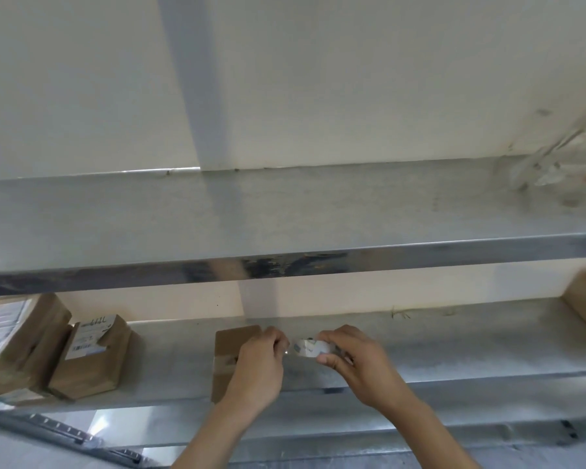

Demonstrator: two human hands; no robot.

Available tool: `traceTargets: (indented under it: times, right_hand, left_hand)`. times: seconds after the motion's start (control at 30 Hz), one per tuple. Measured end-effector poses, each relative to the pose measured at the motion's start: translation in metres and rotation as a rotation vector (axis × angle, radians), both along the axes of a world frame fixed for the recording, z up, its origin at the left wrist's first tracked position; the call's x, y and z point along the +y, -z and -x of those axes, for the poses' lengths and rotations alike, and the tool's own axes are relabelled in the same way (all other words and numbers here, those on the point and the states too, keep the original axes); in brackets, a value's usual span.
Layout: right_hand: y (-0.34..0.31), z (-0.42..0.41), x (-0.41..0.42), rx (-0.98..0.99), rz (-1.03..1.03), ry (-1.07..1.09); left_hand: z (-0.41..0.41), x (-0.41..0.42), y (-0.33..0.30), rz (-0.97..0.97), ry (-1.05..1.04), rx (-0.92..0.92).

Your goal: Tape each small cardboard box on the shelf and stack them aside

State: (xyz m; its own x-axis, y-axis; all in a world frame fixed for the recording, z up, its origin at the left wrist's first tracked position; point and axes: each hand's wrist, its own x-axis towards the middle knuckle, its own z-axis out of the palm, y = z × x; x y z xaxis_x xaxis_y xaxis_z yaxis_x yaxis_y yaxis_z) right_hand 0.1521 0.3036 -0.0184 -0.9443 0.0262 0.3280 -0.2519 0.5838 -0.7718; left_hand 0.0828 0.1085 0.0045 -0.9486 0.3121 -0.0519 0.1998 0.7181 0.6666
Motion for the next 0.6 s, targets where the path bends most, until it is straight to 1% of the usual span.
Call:
traceTargets:
  times: [0.07, 0.1, 0.13, 0.2, 0.23, 0.27, 0.3, 0.37, 0.47, 0.53, 0.6]
  right_hand:
    - [0.003, -0.001, 0.002, -0.005, 0.033, -0.011]
    - [0.006, -0.002, 0.003, -0.008, 0.054, -0.015]
    - [0.008, -0.002, 0.004, -0.015, 0.077, -0.018]
    - [0.014, -0.003, 0.006, -0.033, 0.122, -0.019]
    - [0.016, -0.003, 0.006, -0.038, 0.141, -0.019]
    - [0.018, -0.003, 0.006, -0.037, 0.154, -0.021]
    - [0.019, -0.003, 0.006, -0.033, 0.161, -0.026]
    - [0.021, -0.002, 0.006, -0.029, 0.175, -0.047]
    - [0.022, 0.001, 0.007, -0.013, 0.172, -0.076]
    - [0.023, 0.004, 0.009, 0.008, 0.143, -0.095]
    - [0.025, 0.006, 0.012, 0.016, 0.118, -0.110]
  left_hand:
    - [0.000, 0.000, 0.000, -0.062, -0.020, -0.128]
    - [-0.001, 0.000, -0.001, -0.152, -0.047, -0.242]
    - [-0.001, 0.000, 0.001, -0.297, -0.098, -0.394]
    - [-0.003, 0.001, 0.000, -0.666, -0.248, -0.721]
    - [-0.003, 0.000, 0.001, -0.811, -0.314, -0.852]
    - [-0.002, -0.001, 0.001, -0.894, -0.356, -0.957]
    - [-0.002, -0.002, 0.002, -0.936, -0.378, -1.042]
    - [0.000, -0.003, 0.002, -0.977, -0.401, -1.155]
    - [0.001, -0.001, 0.003, -1.027, -0.454, -1.230]
    - [0.002, 0.000, 0.004, -1.033, -0.486, -1.238]
    - [0.002, 0.000, 0.007, -0.997, -0.503, -1.194]
